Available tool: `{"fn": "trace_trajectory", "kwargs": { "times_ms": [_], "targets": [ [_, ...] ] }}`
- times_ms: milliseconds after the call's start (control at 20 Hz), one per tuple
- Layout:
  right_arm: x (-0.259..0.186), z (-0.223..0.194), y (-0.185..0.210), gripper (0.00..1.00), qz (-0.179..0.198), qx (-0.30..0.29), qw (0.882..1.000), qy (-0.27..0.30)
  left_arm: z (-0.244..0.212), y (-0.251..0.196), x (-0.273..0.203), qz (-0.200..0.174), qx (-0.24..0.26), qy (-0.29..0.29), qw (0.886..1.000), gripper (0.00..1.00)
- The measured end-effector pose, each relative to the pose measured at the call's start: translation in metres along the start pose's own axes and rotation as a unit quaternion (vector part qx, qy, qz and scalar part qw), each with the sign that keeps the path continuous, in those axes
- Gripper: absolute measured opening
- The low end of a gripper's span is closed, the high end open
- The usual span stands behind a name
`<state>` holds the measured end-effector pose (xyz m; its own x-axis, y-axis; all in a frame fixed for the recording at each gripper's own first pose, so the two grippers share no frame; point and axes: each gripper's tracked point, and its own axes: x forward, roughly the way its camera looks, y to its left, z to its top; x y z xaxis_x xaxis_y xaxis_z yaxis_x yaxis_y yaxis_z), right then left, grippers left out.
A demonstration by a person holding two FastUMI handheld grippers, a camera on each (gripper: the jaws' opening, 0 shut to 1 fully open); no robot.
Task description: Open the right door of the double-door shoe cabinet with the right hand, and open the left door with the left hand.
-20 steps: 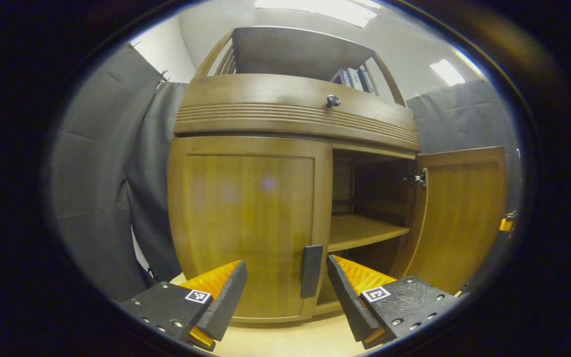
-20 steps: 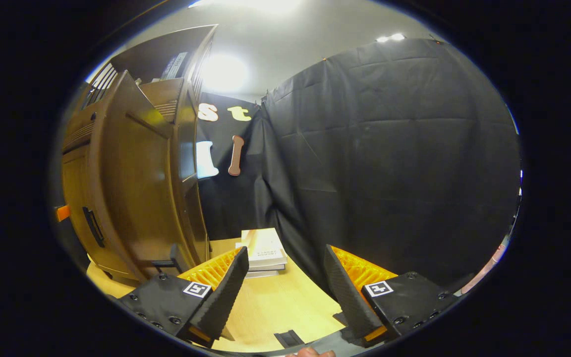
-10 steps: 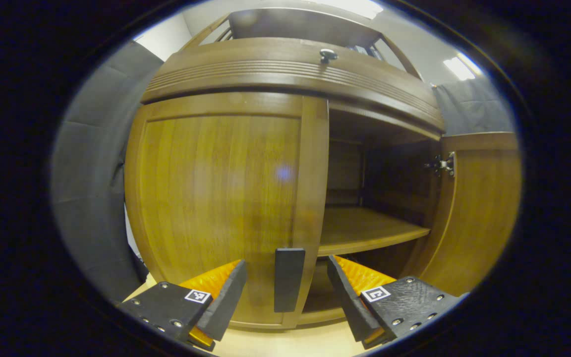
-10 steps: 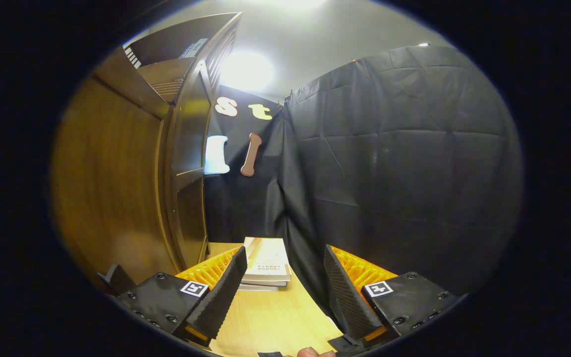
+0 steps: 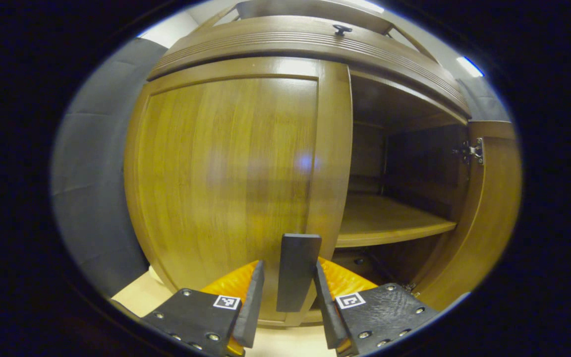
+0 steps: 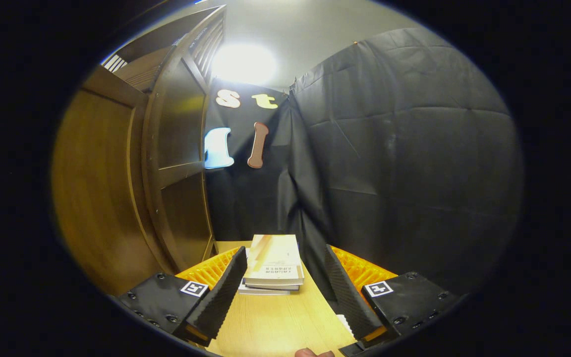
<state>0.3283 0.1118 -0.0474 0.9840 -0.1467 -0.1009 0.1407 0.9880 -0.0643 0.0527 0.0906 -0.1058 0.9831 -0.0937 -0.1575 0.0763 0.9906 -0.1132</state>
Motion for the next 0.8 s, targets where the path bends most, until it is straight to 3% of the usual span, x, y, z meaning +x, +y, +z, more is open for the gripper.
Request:
{"fn": "trace_trajectory", "kwargs": {
  "times_ms": [200,450,500,800],
  "targets": [
    [0.003,-0.001,0.003,0.97,0.013,0.002,1.000,0.001,-0.002,-0.006,-0.003,0.018,0.027,-0.007,0.999,0.35],
    [0.002,-0.004,0.008,0.97,0.025,0.002,1.000,0.011,0.001,-0.007,-0.005,0.035,0.013,-0.016,0.999,0.19],
    [0.000,-0.006,0.009,0.97,0.027,0.004,1.000,0.012,-0.003,-0.007,-0.001,0.038,0.015,-0.015,0.999,0.12],
    [-0.011,-0.006,0.009,1.00,0.021,0.010,1.000,0.011,-0.004,-0.004,-0.012,0.031,0.018,-0.012,0.999,0.11]
  ]
}}
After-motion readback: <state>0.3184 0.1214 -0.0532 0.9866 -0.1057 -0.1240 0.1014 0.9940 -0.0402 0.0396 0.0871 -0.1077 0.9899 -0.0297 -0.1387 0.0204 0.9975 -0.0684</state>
